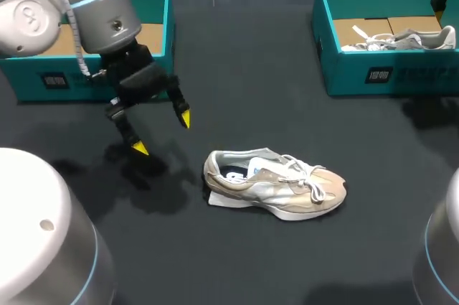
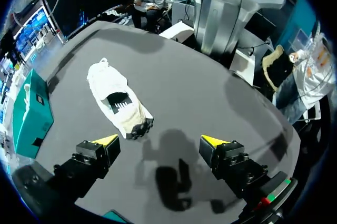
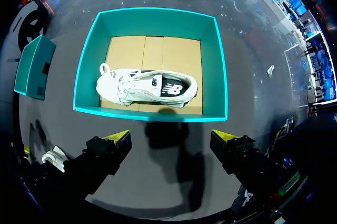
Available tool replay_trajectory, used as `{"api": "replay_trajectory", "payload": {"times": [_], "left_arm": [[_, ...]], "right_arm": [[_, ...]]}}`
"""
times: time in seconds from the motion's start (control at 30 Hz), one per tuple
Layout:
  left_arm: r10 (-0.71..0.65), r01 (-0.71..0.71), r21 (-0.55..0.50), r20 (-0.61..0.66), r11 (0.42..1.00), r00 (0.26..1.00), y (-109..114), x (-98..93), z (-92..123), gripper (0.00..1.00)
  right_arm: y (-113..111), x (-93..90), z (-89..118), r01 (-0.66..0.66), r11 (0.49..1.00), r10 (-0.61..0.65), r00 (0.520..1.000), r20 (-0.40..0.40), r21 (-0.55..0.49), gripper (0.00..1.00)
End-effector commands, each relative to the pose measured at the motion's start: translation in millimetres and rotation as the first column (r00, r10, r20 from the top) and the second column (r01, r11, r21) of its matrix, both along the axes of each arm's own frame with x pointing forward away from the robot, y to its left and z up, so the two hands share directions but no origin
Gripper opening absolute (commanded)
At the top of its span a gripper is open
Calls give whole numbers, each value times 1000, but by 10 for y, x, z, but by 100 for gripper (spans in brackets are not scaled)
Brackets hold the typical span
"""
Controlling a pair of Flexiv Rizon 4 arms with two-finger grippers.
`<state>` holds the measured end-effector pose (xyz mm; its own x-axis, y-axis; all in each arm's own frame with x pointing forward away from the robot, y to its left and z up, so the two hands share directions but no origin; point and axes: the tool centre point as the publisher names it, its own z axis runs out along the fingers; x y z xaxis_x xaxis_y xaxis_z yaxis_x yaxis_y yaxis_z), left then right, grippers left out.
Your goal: Take the shoe out of the shoebox, open the shoe tongue, remove and reinsert the insole, then place the shoe into the shoebox
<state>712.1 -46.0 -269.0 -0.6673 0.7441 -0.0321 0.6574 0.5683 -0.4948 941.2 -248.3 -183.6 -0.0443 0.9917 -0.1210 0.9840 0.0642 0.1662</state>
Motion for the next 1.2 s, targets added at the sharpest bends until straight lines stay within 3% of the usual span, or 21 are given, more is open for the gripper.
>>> {"api": "replay_trajectory", "payload": {"times": [0.03, 0.4, 0.67, 0.87, 1.2], "left_arm": [[354, -394, -166, -229, 904, 907, 165, 6, -78, 100], [354, -394, -166, -229, 904, 907, 165, 6, -78, 100], [437, -567, -292, -406, 770, 803, 299, -40, -402, 100], [444, -640, -324, -506, 697, 739, 346, -79, -573, 100], [473, -702, -354, -547, 618, 691, 375, -103, -788, 100]], "right_arm": [[2, -8, -2, 1, 1000, -1, 1000, 1, -1, 100], [2, -8, -2, 1, 1000, -1, 1000, 1, -1, 100], [2, -8, -2, 1, 1000, -1, 1000, 1, -1, 100], [2, -8, -2, 1, 1000, -1, 1000, 1, -1, 100], [2, -8, -2, 1, 1000, -1, 1000, 1, -1, 100]]}}
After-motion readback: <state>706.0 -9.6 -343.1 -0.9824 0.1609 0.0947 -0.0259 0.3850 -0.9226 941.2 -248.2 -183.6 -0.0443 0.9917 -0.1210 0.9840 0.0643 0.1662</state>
